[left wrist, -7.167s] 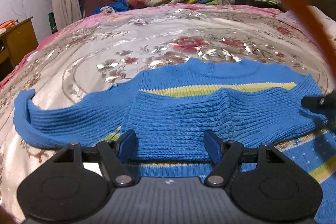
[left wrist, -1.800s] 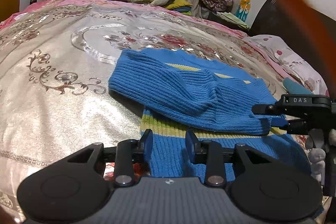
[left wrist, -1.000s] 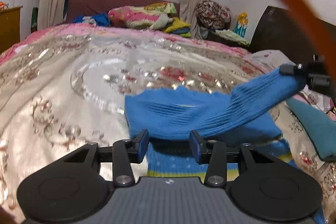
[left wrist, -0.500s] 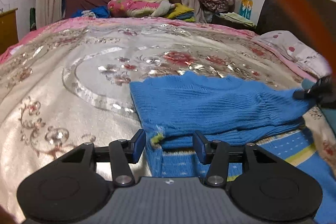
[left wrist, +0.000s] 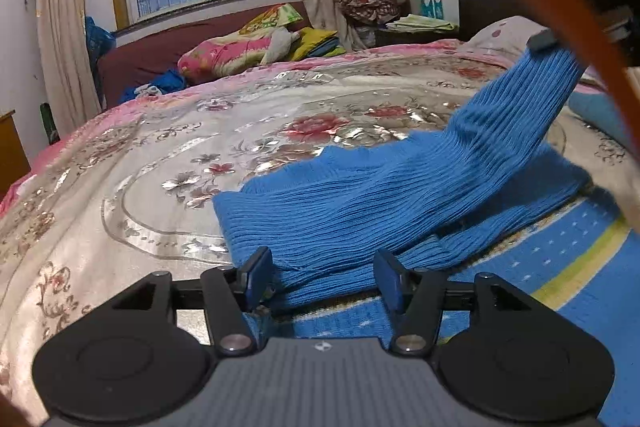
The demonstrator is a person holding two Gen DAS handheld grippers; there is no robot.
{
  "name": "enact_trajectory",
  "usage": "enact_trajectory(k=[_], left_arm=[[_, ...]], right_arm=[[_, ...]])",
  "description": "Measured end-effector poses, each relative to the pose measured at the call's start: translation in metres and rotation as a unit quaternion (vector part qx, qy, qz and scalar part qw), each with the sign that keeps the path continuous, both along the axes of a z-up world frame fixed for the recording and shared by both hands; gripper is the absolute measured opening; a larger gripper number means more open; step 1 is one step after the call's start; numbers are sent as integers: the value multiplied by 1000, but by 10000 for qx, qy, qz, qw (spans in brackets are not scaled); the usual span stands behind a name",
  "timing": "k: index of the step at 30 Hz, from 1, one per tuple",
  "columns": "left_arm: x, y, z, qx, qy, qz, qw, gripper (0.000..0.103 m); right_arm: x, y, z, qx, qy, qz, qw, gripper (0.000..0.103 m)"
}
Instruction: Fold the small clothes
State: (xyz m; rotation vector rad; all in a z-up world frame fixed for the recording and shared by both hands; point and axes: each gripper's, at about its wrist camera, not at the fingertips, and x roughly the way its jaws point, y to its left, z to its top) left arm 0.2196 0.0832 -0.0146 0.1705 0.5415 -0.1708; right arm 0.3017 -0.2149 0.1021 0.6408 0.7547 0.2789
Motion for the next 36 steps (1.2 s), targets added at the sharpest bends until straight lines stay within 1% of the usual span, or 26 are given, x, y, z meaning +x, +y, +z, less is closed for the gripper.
enact_trajectory(k=[2, 4, 9, 11, 14, 17, 19, 21, 24, 27, 29, 33, 36], left_arm=[[3, 2, -1, 81, -36, 105, 9999, 62], [4, 3, -3, 185, -62, 193, 9996, 62], [0, 6, -7, 311, -114, 252, 9991, 62], [1, 8, -8, 376, -127, 405, 9984, 62], [7, 18, -8, 228, -57, 719, 9971, 62], [10, 30, -8, 206, -41, 1015, 9946, 62], [11, 37, -9, 159, -6, 1123, 9935, 63], [11, 42, -11, 118, 47, 1202, 9927, 64], [8, 44, -12, 88, 87, 1180, 9929, 64], [3, 41, -11, 225, 49, 1077, 9939, 64], [1, 42, -10, 236, 62, 1044, 9942, 65], [-4, 45, -6, 205, 82, 1031, 9944, 65], [-6, 46, -4, 189, 72, 1011, 9947, 65]], right_arm=[[0, -3, 2, 117, -4, -2, 9999, 6], [-3, -4, 3, 110, -33, -14, 9999, 6], [-4, -5, -2, 163, 55, -17, 9998, 6], [-3, -7, -3, 195, 52, -45, 9998, 6], [-2, -10, -6, 214, 74, -95, 9997, 6], [-2, -11, -11, 137, 118, -125, 9998, 6], [-2, -13, -22, 99, 238, -180, 9995, 6], [0, -15, -40, 4, 448, -207, 9988, 6], [4, -15, -66, -451, 724, -314, 9959, 7], [6, -17, -81, -614, 884, -345, 9936, 9], [6, -19, -81, -584, 863, -341, 9940, 11], [6, -21, -70, -472, 649, -330, 9962, 13], [14, -16, -63, -569, 613, -233, 9962, 16]])
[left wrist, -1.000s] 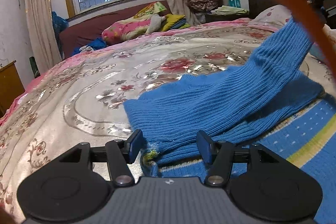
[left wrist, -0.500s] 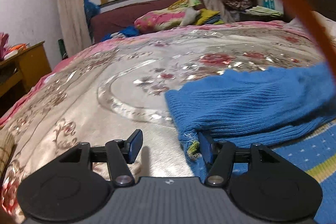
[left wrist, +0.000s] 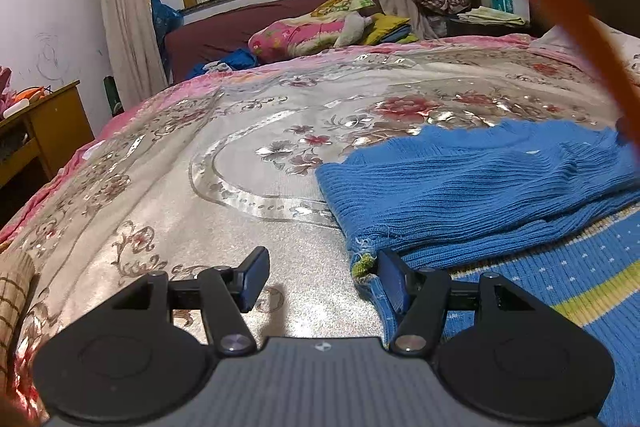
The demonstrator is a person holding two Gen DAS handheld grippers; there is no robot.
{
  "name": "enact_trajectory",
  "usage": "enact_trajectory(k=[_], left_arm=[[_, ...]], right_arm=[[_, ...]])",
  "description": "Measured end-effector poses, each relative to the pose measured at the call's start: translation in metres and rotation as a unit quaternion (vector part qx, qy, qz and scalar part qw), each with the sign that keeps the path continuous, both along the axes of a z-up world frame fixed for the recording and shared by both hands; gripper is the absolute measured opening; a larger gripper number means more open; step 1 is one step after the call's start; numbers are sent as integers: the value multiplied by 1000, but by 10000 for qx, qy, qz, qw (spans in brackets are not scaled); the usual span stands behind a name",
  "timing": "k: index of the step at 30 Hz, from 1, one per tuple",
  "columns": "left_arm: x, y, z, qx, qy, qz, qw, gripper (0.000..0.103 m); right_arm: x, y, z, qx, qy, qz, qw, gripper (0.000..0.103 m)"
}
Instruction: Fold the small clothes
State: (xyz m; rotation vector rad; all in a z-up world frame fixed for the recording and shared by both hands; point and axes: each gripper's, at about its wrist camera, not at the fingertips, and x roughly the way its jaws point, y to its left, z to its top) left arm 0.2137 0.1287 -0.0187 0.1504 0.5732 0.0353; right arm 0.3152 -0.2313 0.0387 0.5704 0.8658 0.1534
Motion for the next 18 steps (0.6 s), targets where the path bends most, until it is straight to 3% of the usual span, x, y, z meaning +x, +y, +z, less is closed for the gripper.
enact_trajectory(k=[4, 8, 12, 18], left_arm=[[-2, 0, 2, -11, -18, -22, 10000, 65], [-6, 3, 5, -5, -75, -46, 10000, 65], [-11, 7, 10, -51, -90, -30, 9999, 65], [-20, 7, 21, -75, -256, -86, 9996, 65]], right_arm=[[9, 8, -3, -329, 138, 39, 9994, 16], [8, 13, 4, -763, -134, 37, 9970, 10], [11, 17, 7, -1353, -187, -3, 9906, 12], [-11, 21, 31, -1522, -815, -5, 9850, 15]])
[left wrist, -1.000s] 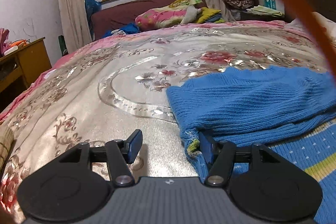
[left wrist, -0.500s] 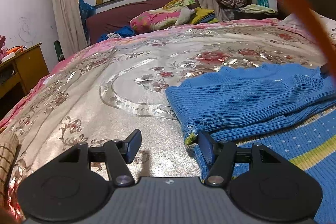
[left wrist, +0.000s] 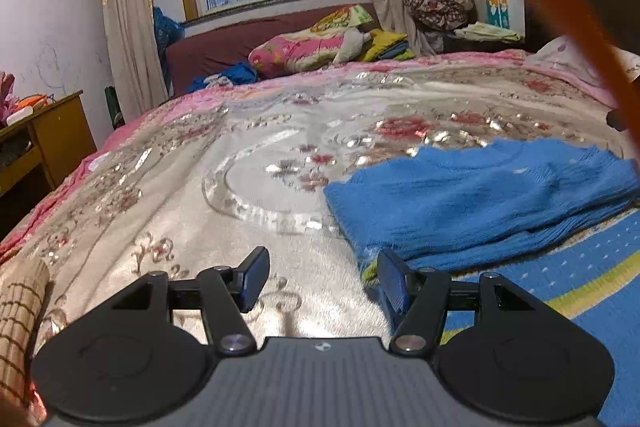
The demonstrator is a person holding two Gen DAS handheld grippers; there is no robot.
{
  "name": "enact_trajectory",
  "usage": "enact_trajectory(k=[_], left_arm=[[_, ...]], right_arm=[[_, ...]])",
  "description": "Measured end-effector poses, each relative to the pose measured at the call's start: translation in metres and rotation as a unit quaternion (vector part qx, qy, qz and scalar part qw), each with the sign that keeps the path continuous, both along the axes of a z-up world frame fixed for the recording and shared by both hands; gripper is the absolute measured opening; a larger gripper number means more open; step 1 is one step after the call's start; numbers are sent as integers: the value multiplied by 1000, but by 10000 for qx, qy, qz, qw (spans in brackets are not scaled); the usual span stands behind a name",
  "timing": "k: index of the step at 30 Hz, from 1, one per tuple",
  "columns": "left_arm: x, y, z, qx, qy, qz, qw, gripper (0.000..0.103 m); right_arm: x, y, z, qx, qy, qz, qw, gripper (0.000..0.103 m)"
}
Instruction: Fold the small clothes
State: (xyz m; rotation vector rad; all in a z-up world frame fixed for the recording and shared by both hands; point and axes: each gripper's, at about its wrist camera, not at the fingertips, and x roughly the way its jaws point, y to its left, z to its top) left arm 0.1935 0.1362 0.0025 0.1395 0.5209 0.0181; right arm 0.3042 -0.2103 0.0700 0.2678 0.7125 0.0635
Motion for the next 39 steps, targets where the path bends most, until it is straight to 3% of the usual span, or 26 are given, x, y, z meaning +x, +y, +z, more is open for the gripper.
enact_trajectory(k=[5, 9, 14, 19, 23, 27, 31, 39], left_arm=[[16, -19, 12, -233, -189, -208, 9993, 65], [40, -34, 2, -299, -56, -365, 9989, 66], [58, -30, -24, -150, 417, -222, 9988, 66], [49, -20, -21, -368, 394, -98, 9985, 68], [42, -22, -18, -222, 317, -177, 9991, 68], [46, -24, -22, -176, 475, -186, 9985, 69], [41, -18, -18, -321, 503, -135, 9981, 69], [10, -10, -25, -226, 769, -146, 9967, 69]], right_arm=[[-8, 36, -7, 123, 155, 822, 9964, 15], [-1, 59, -29, 10, 454, 1087, 9930, 16], [7, 46, -52, 100, 723, 845, 9937, 12], [1, 32, -47, 213, 659, 666, 9954, 13], [-15, 33, -39, 90, 420, 773, 9961, 16], [-14, 31, -49, -32, 658, 706, 9953, 13], [-22, 28, -39, 129, 573, 667, 9960, 16], [-44, 22, -45, 128, 694, 741, 9947, 18]])
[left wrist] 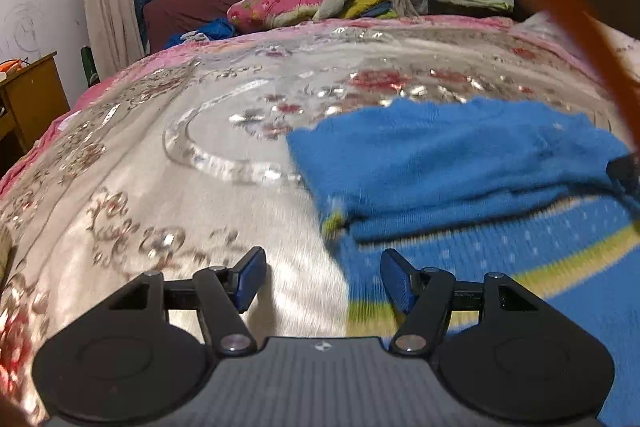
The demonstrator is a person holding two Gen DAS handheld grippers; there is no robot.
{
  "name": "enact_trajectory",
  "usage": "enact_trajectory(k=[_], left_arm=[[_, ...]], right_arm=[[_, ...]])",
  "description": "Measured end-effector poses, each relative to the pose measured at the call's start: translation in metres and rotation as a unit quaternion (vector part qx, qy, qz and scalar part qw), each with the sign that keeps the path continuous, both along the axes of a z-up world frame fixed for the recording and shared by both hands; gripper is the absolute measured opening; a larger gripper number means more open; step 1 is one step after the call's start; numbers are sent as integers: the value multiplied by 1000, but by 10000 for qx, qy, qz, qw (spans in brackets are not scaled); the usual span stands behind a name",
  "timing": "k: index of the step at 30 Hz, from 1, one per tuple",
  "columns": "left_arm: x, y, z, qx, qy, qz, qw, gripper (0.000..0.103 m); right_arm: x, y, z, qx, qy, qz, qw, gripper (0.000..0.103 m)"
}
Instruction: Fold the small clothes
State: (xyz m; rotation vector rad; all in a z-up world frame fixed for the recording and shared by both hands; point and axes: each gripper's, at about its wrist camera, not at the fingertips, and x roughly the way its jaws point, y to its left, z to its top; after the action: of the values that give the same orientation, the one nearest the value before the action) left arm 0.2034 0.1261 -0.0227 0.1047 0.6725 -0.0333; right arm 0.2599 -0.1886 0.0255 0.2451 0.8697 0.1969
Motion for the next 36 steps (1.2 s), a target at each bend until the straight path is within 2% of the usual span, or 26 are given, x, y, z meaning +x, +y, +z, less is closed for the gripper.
enact_trajectory(k=[4, 9, 15, 20, 24, 36], left_arm=[[-19, 3, 5, -121, 10, 5, 9999, 69], [-49, 5, 10, -226, 81, -87, 9997, 69], [-86, 5, 10, -339, 296, -193, 9988, 69], [-115, 9, 8, -515, 516, -171, 9972, 69], [-135, 11, 2, -592, 720, -152, 9955, 69], [-173, 3, 1, -731, 963, -438, 9917, 67]], right_arm=[[-15, -3, 12, 123, -30, -7, 9999, 21], [-58, -15, 21, 113, 44, 155, 9998, 21], [-124, -38, 15, 143, 492, 126, 9986, 21], [-167, -50, 7, -14, 865, 155, 9961, 21], [-187, -52, -4, 26, 1096, 207, 9938, 21], [-205, -61, -9, 220, 1135, 344, 9927, 21]])
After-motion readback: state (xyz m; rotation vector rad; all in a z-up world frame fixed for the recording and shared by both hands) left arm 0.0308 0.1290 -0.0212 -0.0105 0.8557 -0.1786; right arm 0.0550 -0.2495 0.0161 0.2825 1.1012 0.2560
